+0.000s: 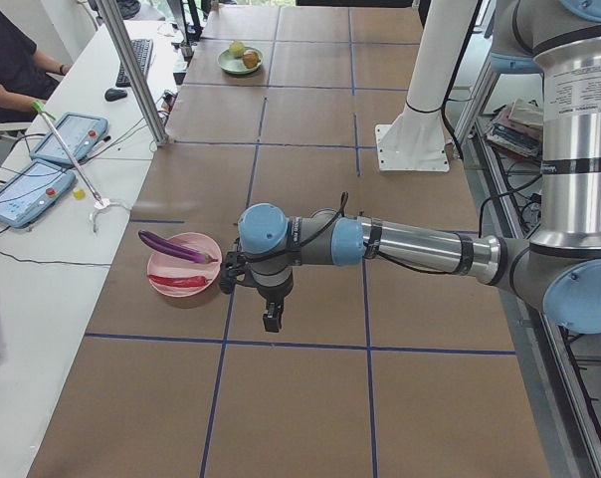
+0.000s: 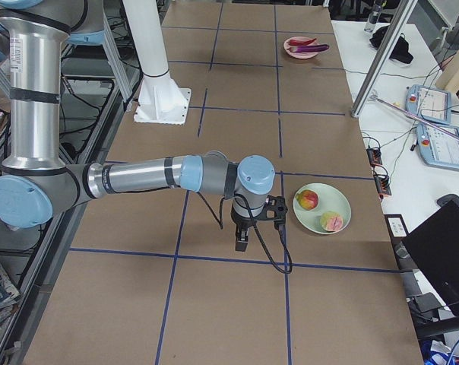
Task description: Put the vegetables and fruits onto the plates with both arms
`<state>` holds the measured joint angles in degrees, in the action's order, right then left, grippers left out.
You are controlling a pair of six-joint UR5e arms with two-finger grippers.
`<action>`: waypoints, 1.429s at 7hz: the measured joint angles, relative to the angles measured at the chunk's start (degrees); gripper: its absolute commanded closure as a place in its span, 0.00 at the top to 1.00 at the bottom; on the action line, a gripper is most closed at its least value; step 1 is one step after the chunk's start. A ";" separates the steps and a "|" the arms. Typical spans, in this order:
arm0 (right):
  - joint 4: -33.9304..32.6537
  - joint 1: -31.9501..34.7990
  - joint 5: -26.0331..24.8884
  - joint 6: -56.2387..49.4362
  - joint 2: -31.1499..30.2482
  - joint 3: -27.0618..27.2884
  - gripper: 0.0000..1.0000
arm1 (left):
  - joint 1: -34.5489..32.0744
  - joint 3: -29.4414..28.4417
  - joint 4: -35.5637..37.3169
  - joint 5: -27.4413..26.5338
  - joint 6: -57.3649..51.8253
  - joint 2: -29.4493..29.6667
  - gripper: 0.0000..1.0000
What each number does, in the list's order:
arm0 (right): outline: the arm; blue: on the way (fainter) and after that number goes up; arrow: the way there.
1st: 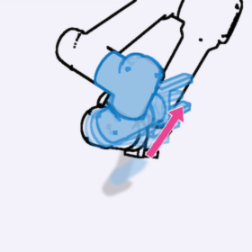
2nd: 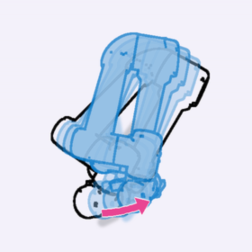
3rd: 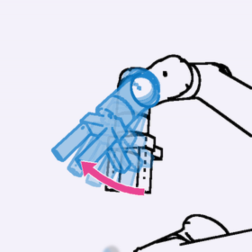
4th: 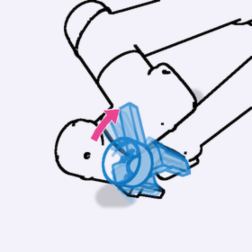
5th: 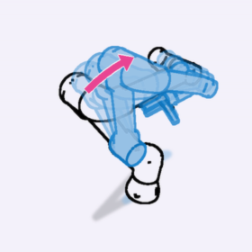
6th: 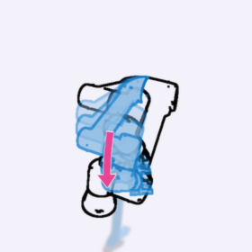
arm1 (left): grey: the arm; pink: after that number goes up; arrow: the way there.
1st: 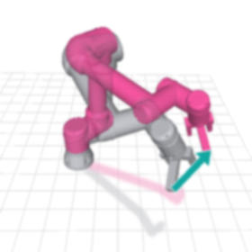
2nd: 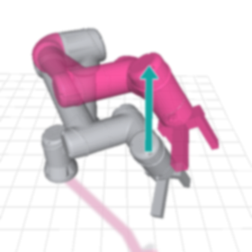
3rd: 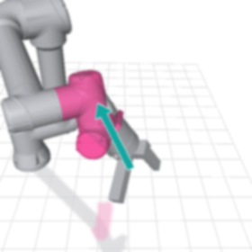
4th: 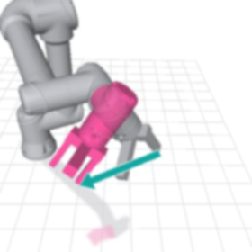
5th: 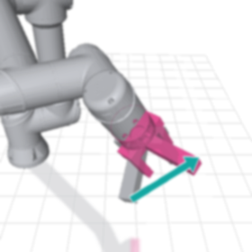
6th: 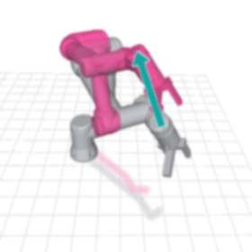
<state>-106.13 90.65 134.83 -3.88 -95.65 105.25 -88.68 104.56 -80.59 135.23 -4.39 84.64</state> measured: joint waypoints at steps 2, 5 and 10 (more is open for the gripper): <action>0.03 -0.10 0.07 -0.24 0.01 0.19 1.00 | 0.29 0.15 0.14 -1.65 3.65 0.43 1.00; -0.02 -0.28 0.22 -0.24 -0.51 0.25 1.00 | 0.42 0.39 0.05 -2.03 6.46 -0.01 1.00; -0.06 -0.45 1.97 -0.81 -1.68 0.12 1.00 | 0.70 1.55 0.27 -1.81 6.44 0.09 1.00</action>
<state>-106.20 90.19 136.80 -4.69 -97.33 105.38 -87.99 106.11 -80.31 133.42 2.06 84.73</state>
